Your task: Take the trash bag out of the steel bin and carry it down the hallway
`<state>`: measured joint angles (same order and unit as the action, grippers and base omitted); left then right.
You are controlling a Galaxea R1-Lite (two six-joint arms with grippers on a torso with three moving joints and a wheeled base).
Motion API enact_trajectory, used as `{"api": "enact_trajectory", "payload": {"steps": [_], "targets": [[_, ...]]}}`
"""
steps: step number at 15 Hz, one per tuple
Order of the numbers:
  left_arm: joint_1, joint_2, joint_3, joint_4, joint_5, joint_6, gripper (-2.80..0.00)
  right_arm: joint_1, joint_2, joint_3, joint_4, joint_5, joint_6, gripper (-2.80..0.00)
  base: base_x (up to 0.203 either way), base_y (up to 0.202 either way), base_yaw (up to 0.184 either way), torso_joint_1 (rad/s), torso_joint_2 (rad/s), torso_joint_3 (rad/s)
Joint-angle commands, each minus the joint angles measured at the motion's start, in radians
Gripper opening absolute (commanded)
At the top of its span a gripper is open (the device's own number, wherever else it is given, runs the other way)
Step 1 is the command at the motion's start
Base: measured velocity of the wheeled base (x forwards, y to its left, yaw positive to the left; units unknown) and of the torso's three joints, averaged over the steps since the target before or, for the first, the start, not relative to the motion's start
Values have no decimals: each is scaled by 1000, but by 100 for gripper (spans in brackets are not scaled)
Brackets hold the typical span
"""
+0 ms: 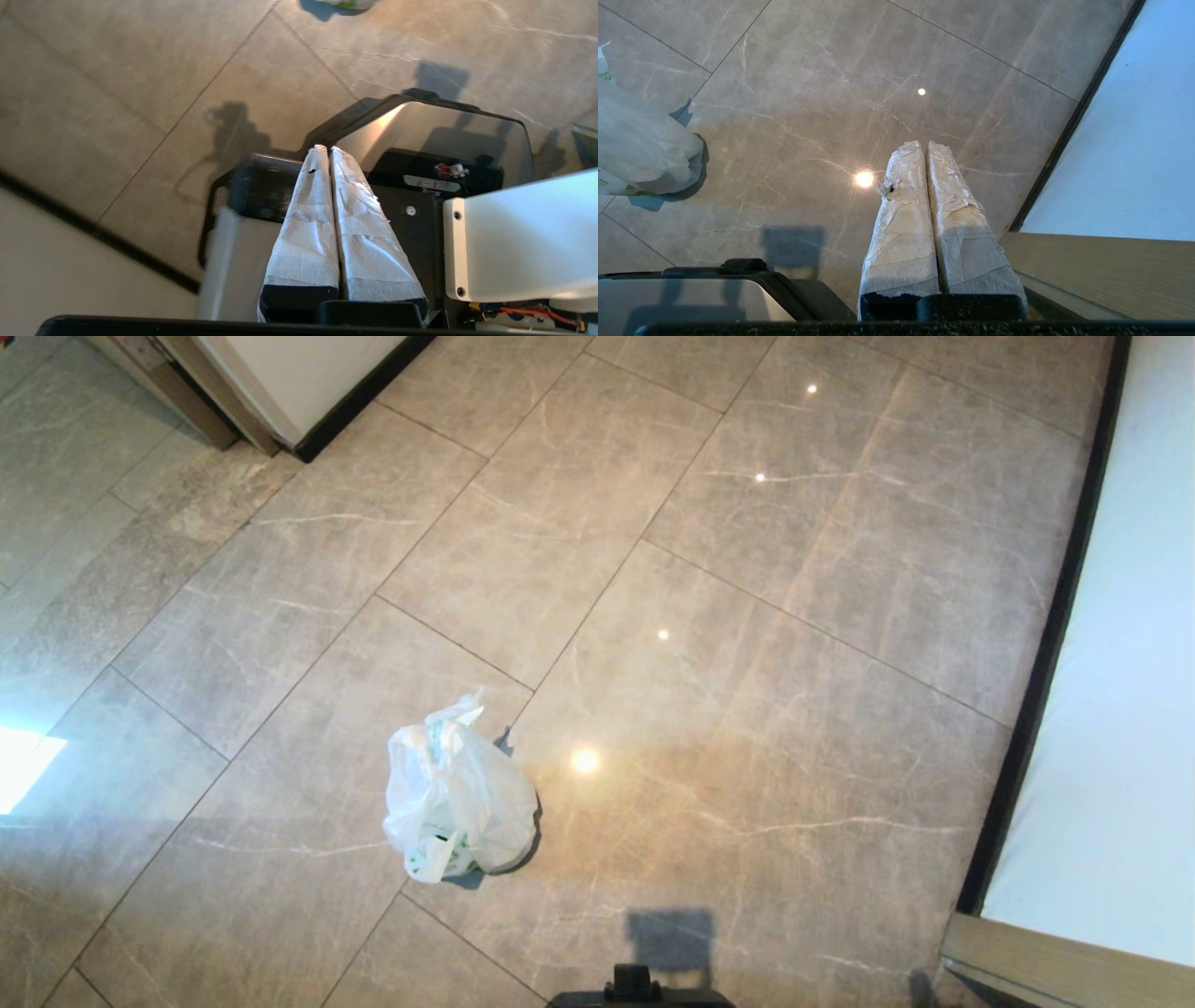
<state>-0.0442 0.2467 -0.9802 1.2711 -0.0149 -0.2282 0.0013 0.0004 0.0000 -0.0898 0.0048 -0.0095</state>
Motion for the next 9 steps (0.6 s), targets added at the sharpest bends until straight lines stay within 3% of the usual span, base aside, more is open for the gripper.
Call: {"api": "enact_trajectory", "payload": {"steps": [1, 3, 5, 6, 9], "targets": [[23, -97, 55, -9, -31, 22, -280, 0, 0, 38, -1, 0, 0, -280, 0, 0, 0, 0, 0, 0], [34, -233, 154, -37, -47, 75, -280, 0, 0, 37, -1, 1, 0, -280, 0, 0, 0, 0, 0, 0], [41, -253, 248, -101, -41, 96, -280, 0, 0, 38, -1, 1, -1, -280, 0, 0, 0, 0, 0, 0], [43, -251, 311, -231, -36, 96, -280, 0, 0, 37, -1, 1, -1, -280, 0, 0, 0, 0, 0, 0], [45, -247, 619, -792, -15, 109, -280, 0, 0, 38, -1, 1, -1, -280, 0, 0, 0, 0, 0, 0]]}}
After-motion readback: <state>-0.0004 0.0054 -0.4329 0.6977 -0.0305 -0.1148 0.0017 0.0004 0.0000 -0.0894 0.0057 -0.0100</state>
